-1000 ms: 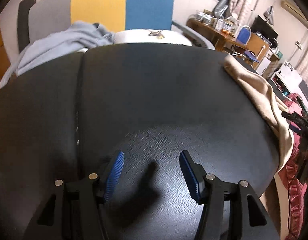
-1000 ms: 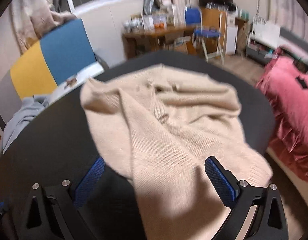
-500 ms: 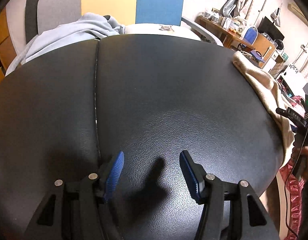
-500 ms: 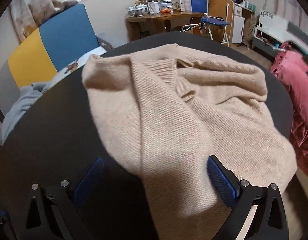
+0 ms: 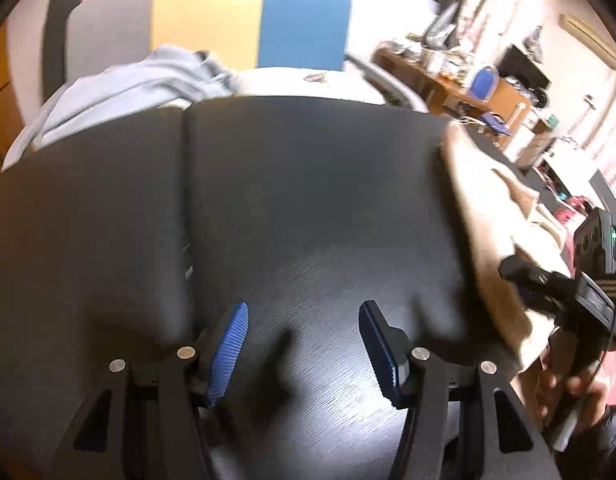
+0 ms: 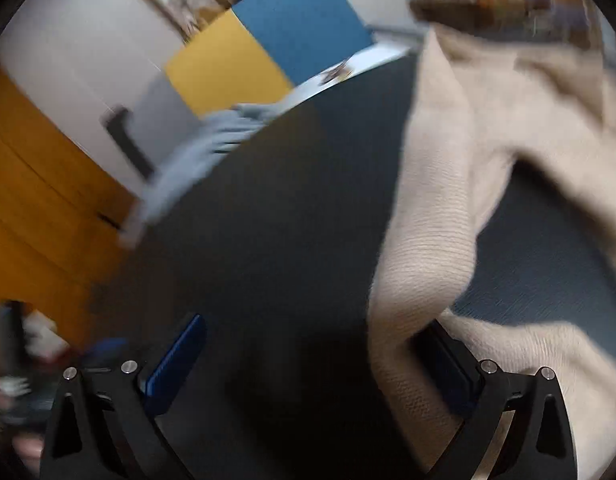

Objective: Fold clothes

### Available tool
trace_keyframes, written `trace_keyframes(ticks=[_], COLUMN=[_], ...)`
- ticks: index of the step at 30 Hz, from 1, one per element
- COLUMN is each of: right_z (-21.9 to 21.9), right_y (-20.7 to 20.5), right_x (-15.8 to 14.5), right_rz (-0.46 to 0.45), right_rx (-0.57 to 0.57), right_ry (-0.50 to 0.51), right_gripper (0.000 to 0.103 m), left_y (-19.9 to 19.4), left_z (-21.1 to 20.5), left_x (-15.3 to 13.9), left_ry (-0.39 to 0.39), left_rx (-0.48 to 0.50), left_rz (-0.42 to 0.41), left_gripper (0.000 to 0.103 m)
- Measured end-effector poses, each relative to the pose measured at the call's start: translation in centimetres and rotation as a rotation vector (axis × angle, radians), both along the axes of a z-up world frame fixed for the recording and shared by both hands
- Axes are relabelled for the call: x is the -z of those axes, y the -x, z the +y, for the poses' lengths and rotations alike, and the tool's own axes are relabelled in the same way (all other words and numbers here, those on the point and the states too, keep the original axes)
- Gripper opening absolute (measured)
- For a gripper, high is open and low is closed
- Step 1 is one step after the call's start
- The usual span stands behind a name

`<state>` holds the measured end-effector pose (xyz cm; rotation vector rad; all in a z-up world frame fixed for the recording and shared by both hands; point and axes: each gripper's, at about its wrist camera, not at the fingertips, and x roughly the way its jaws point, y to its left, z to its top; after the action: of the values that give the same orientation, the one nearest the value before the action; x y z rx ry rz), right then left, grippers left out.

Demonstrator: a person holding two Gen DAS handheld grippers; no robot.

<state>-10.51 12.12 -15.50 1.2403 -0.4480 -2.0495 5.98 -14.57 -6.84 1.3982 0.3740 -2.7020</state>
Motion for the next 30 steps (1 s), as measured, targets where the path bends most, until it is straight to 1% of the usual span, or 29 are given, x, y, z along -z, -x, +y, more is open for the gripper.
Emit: trace_keyframes(ticks=[2,3,5,8,10,13,14,16,18,19,20,21,22,24,26,27,28,29,30], right_z=[1.5,2.6,5.0,8.9,10.4,13.2,14.2,14.2,14.4,15.0,15.1,15.3,15.5,16.0,16.2,15.7,15.2,14.6,14.0], right_y=[-0.7,-1.0,-1.5,-2.1,-2.0,-2.0,-2.1,-0.7,0.6,1.1,1.9,2.8,3.7,5.6,7.3,7.5,7.7,7.9,7.9], right_x=[-0.5,-0.8,-1.4,-1.9,-2.2,-3.6,-4.1,-4.2,-4.3,-4.2,-4.1,-3.8,-3.6,-3.0,-1.8,-1.3,-0.9,-0.4,-0.1], right_rz=[-0.034,-0.030,-0.017,0.034,0.058,0.110,0.130,0.173,0.190,0.193,0.194,0.192,0.189,0.184,0.144,0.134,0.124,0.114,0.103], right_rx=[0.011,0.037,0.099,0.210,0.262,0.330,0.338,0.349,0.334,0.325,0.324,0.325,0.326,0.327,0.327,0.323,0.320,0.317,0.306], right_ry=[0.057,0.062,0.035,-0.065,-0.119,-0.199,-0.228,-0.330,-0.399,-0.418,-0.434,-0.450,-0.467,-0.499,-0.516,-0.528,-0.539,-0.551,-0.547], right_gripper=[0.103,0.103,0.103,0.103,0.103,0.103,0.103,0.103,0.103,0.103,0.103,0.103,0.103,0.103,0.103,0.103,0.103,0.103,0.103], left_y=[1.7,2.7,5.5,9.6,12.1,16.4,17.7,20.3,22.0,22.8,23.7,24.7,25.5,25.5,24.8,24.4,24.0,23.7,23.3], left_z=[1.6,2.5,5.0,6.9,7.4,8.6,9.2,10.3,11.4,11.8,12.4,13.0,13.6,14.9,16.3,16.8,16.7,15.9,14.5], left_x=[-0.6,-0.7,-0.8,-1.3,-1.6,-1.1,-0.7,0.1,1.3,1.9,2.9,3.9,5.1,5.3,5.4,5.5,5.6,5.5,5.6], left_ry=[0.021,0.033,0.064,0.047,-0.021,-0.134,-0.151,-0.180,-0.188,-0.187,-0.166,-0.142,-0.123,-0.056,0.002,0.036,0.019,-0.040,-0.107], left_rx=[0.062,0.095,0.156,0.204,0.219,0.236,0.239,0.244,0.241,0.243,0.237,0.229,0.229,0.248,0.304,0.334,0.349,0.340,0.309], left_rz=[0.014,0.014,0.010,0.010,0.005,-0.028,-0.046,-0.083,-0.121,-0.137,-0.173,-0.211,-0.267,-0.238,-0.204,-0.184,-0.168,-0.166,-0.171], left_gripper=[0.059,0.059,0.059,0.059,0.059,0.059,0.059,0.058,0.059,0.059,0.059,0.059,0.059,0.062,0.061,0.053,0.039,0.028,0.007])
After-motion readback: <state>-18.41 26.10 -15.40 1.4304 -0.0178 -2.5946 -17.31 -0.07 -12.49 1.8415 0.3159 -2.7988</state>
